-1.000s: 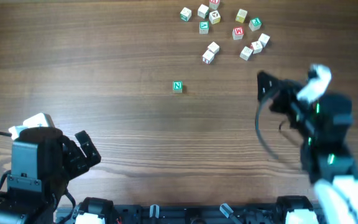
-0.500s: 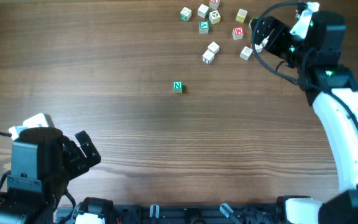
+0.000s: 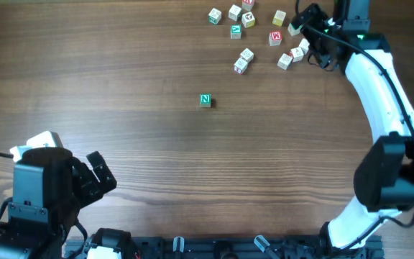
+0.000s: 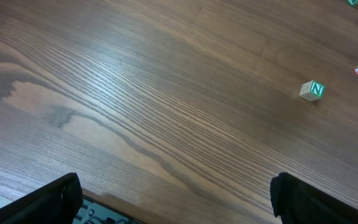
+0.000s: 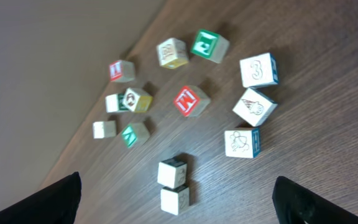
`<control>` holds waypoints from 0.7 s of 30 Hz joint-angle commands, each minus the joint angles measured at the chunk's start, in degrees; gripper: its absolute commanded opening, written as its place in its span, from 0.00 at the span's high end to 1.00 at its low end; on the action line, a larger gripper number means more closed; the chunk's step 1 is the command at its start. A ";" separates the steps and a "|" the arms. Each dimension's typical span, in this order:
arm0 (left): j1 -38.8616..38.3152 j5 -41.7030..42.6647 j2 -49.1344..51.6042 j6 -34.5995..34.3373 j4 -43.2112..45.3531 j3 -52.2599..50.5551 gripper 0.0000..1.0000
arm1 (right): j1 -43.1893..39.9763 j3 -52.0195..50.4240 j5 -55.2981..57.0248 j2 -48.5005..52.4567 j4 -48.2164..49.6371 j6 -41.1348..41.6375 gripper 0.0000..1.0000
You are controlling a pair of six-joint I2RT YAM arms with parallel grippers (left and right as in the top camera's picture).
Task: Form a circle
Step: 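Reach the right gripper forward into the block cluster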
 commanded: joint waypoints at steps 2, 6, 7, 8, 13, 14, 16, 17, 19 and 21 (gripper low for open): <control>0.33 -0.94 -0.09 -0.74 0.15 -0.31 0.00 | -0.17 1.40 2.95 6.34 0.04 3.98 0.04; 0.33 -0.94 -0.09 -0.74 0.17 -0.31 0.00 | -0.17 2.34 3.74 12.17 0.55 5.09 0.08; 0.33 -0.94 -0.09 -0.74 0.15 -0.31 0.00 | -0.17 3.15 3.78 13.70 0.74 5.05 0.09; 0.33 -0.94 -0.09 -0.74 0.17 -0.31 0.00 | -0.17 3.96 3.76 15.04 1.01 5.01 0.11; 0.33 -0.94 -0.09 -0.74 0.15 -0.31 0.00 | -0.17 4.09 5.79 18.43 3.50 5.09 0.14; 0.33 -0.94 -0.09 -0.74 0.15 -0.31 0.00 | -0.17 4.09 6.36 18.88 4.13 5.14 0.14; 0.33 -0.94 -0.09 -0.74 0.15 -0.31 0.00 | -0.17 4.07 7.43 19.30 5.44 5.14 0.16; 0.33 -0.94 -0.09 -0.74 0.15 -0.31 0.00 | -0.17 4.07 7.87 19.50 5.90 5.14 0.18; 0.33 -0.94 -0.09 -0.74 0.15 -0.31 0.00 | -0.17 4.07 7.80 19.98 6.62 5.90 0.19; 0.33 -0.94 -0.09 -0.74 0.15 -0.31 0.00 | -0.07 4.07 7.76 21.11 7.48 6.93 0.23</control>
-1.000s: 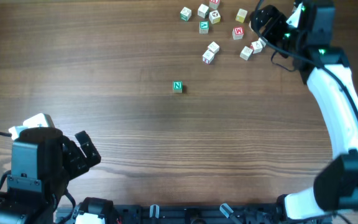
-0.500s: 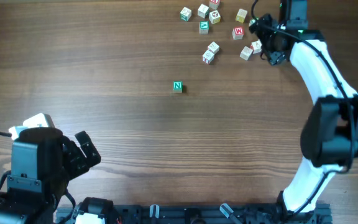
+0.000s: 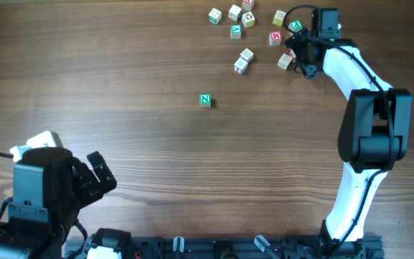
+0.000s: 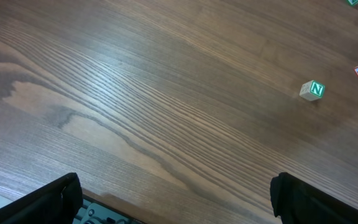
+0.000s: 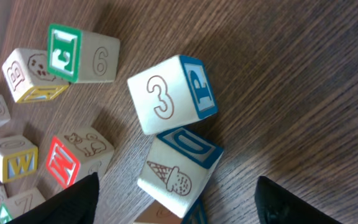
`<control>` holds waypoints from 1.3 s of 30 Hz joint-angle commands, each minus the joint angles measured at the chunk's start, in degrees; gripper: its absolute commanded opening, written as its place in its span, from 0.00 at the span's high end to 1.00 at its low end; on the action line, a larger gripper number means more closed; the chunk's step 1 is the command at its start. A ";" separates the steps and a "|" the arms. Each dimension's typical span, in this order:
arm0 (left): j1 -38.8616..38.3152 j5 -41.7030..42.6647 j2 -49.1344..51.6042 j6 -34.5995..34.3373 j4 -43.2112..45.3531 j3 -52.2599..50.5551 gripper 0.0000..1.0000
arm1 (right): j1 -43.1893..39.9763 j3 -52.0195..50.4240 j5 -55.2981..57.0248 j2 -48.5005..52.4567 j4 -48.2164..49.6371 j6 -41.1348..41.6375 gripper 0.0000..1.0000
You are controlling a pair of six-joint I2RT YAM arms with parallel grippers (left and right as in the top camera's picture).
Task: Form a circle
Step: 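Reach the right gripper forward into the block cluster, then grasp the ice-cream picture block with the right gripper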
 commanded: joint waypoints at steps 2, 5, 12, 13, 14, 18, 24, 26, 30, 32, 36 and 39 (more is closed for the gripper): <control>0.33 -0.94 -0.11 -0.74 0.13 -0.31 0.00 | 0.24 1.66 1.42 3.69 1.49 2.01 0.23; 0.33 -0.94 -0.11 -0.74 0.15 -0.31 0.00 | 1.09 1.66 1.44 5.44 1.66 2.69 0.30; 0.33 -0.94 -0.11 -0.74 0.15 -0.31 0.00 | 1.16 1.66 1.64 5.64 0.79 -0.85 0.54; 0.33 -0.94 -0.11 -0.74 0.13 -0.31 0.00 | 1.16 1.66 1.66 5.64 0.63 -1.20 0.56; 0.33 -0.94 -0.11 -0.74 0.13 -0.31 0.00 | 1.16 1.66 1.64 5.64 0.63 -1.46 0.57; 0.33 -0.94 -0.11 -0.74 0.13 -0.31 0.00 | 1.16 1.75 1.60 5.20 0.61 -3.78 0.61; 0.33 -0.94 -0.11 -0.74 0.13 -0.31 0.00 | 1.11 2.03 1.66 -2.56 -0.33 -14.84 0.63; 0.33 -0.94 -0.11 -0.74 0.13 -0.31 0.00 | 1.11 2.03 1.64 -5.70 -1.25 -16.79 0.64; 0.33 -0.94 -0.11 -0.74 0.15 -0.31 0.00 | 1.14 2.03 1.62 -12.72 -5.75 -20.96 0.64; 0.33 -0.94 -0.11 -0.74 0.15 -0.31 0.00 | 1.14 2.03 1.68 -14.67 -7.54 -23.23 0.55; 0.33 -0.94 -0.11 -0.74 0.15 -0.31 0.00 | 1.20 1.75 4.63 -11.87 -8.41 -21.14 0.43; 0.33 -0.94 -0.11 -0.74 0.13 -0.31 0.00 | 1.46 1.75 4.61 -5.84 -5.11 -20.65 0.41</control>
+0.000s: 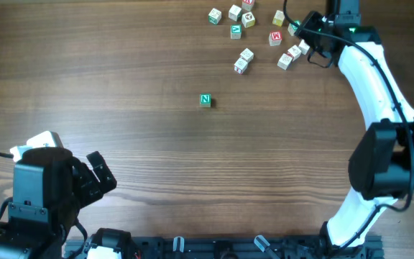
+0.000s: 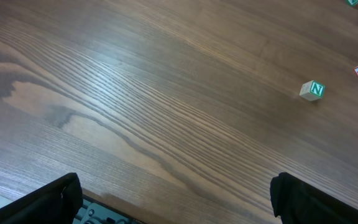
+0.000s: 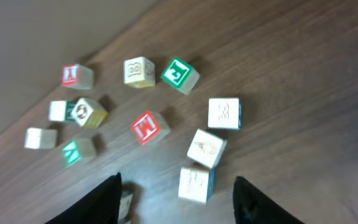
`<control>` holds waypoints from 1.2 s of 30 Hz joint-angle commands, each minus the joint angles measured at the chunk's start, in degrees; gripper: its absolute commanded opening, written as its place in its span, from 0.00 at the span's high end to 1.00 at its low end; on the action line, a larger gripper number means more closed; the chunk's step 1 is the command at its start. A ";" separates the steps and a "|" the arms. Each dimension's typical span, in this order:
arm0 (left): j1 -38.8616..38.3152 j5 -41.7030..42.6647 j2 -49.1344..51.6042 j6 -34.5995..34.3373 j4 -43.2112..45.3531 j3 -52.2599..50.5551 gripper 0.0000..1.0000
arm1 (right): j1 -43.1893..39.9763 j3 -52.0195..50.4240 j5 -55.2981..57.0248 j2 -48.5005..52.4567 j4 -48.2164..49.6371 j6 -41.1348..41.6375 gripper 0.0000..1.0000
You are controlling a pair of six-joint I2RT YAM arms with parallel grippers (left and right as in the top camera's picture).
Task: Form a circle
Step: 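Grasp the ice-cream picture block with the right gripper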
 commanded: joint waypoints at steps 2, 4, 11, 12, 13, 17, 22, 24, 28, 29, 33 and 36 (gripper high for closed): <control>0.33 -0.92 -0.09 -0.74 0.15 -0.31 0.00 | 0.57 0.00 1.62 9.53 3.45 1.60 0.41; 0.33 -0.92 -0.09 -0.74 0.15 -0.31 0.00 | 0.83 0.00 0.00 12.33 5.53 2.54 0.41; 0.33 -0.92 -0.09 -0.74 0.13 -0.31 0.00 | 2.34 0.00 4.46 15.10 7.58 4.44 0.42; 0.33 -0.92 -0.09 -0.74 0.13 -0.31 0.00 | 2.34 0.00 4.63 15.74 7.82 5.09 0.43; 0.33 -0.92 -0.09 -0.74 0.13 -0.31 0.00 | 2.34 0.00 4.72 16.13 8.00 5.79 0.43; 0.33 -0.92 -0.09 -0.74 0.13 -0.31 0.00 | 2.34 0.00 5.81 17.62 9.09 6.97 0.47; 0.33 -0.92 -0.09 -0.74 0.15 -0.31 0.00 | 2.34 0.00 6.29 17.64 9.11 6.93 0.64; 0.33 -0.92 -0.09 -0.74 0.13 -0.31 0.00 | 2.34 0.09 6.21 17.62 9.64 6.86 0.68; 0.33 -0.92 -0.09 -0.74 0.15 -0.31 0.00 | 2.34 1.46 5.62 17.49 9.01 5.14 0.73; 0.33 -0.92 -0.09 -0.74 0.13 -0.31 0.00 | 2.34 1.81 5.62 17.44 8.55 4.98 0.73; 0.33 -0.92 -0.09 -0.74 0.13 -0.31 0.00 | 2.34 5.07 4.74 14.29 3.85 1.18 0.74; 0.33 -0.92 -0.09 -0.74 0.13 -0.31 0.00 | 2.36 6.93 3.50 9.68 0.26 -1.22 0.75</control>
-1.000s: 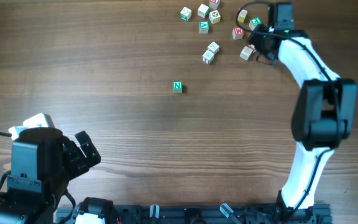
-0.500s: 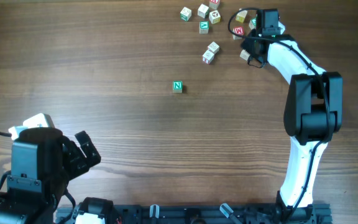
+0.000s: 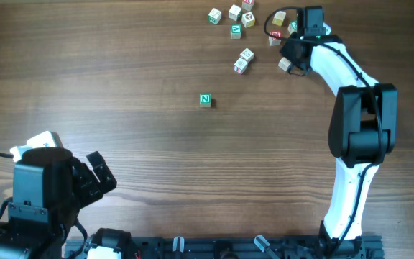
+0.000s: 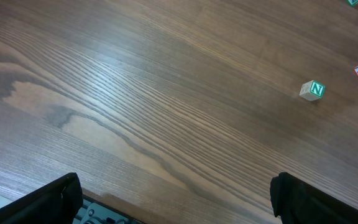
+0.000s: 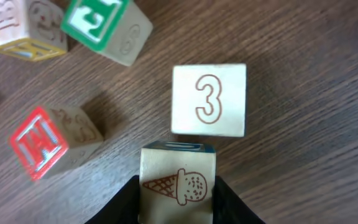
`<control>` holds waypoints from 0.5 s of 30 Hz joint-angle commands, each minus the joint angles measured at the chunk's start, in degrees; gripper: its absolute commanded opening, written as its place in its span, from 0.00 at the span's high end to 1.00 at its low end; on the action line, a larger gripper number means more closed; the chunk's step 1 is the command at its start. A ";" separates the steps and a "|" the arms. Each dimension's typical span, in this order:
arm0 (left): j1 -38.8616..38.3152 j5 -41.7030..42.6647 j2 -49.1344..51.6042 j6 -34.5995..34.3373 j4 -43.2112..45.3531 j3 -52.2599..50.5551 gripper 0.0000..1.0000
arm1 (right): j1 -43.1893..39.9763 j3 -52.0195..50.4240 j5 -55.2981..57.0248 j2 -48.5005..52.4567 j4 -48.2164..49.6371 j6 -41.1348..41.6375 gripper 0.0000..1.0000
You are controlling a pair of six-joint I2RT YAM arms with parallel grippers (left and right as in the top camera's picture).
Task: Form a circle
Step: 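Grasp the ice-cream picture block with the right gripper, then carry the block and set it beside the N block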
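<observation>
Wooden letter blocks lie clustered at the table's far right. My right gripper is down among them, shut on the ice-cream block, with one black finger against each of its sides. The ice-cream block touches the block marked 3 just beyond it. In the overhead view the right gripper is at the right side of the cluster. A lone green N block sits near the table's middle and also shows in the left wrist view. My left gripper stands open at the near left, holding nothing.
Beside the held block are a red-faced block, a green-faced block and a yellow-edged block. More blocks lie along the far edge, with a pair lying nearer. The left arm's base fills the near left corner.
My right gripper was open, high above the cluster. Now it is low at the table and shut on the ice-cream block. The left arm and the N block have not moved.
At first my right gripper was open high over the block cluster. Then it was low beside the 3 and ice-cream blocks, still open, then high again. Now it is down and shut on the ice-cream block. The left arm stayed still throughout.
</observation>
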 commanded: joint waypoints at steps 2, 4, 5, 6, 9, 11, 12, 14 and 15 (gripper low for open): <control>0.33 -0.94 -0.09 -0.74 0.15 -0.31 0.00 | 0.09 3.04 -1.92 -8.85 -3.43 -4.79 0.77; 0.33 -0.94 -0.09 -0.74 0.13 -0.31 0.00 | 0.63 3.04 -2.78 -12.68 -6.29 -6.60 0.78; 0.33 -0.94 -0.09 -0.74 0.13 -0.31 0.00 | 1.09 3.04 -2.75 -13.97 -7.63 -7.74 0.78; 0.33 -0.94 -0.09 -0.74 0.13 -0.31 0.00 | 1.73 3.04 -2.75 -15.06 -8.92 -8.92 0.78; 0.33 -0.94 -0.09 -0.74 0.13 -0.31 0.00 | 4.00 3.04 -2.73 -16.31 -11.91 -11.30 0.78; 0.33 -0.94 -0.09 -0.74 0.13 -0.31 0.00 | 6.56 2.91 -2.71 -16.15 -14.51 -12.81 0.77; 0.33 -0.94 -0.09 -0.74 0.13 -0.31 0.00 | 7.82 2.69 -2.71 -16.09 -15.43 -12.83 0.78; 0.33 -0.94 -0.09 -0.74 0.13 -0.31 0.00 | 9.75 2.64 -2.71 -15.93 -16.96 -12.79 0.78; 0.33 -0.94 -0.09 -0.74 0.13 -0.31 0.00 | 10.78 2.64 -2.71 -15.91 -17.68 -12.81 0.78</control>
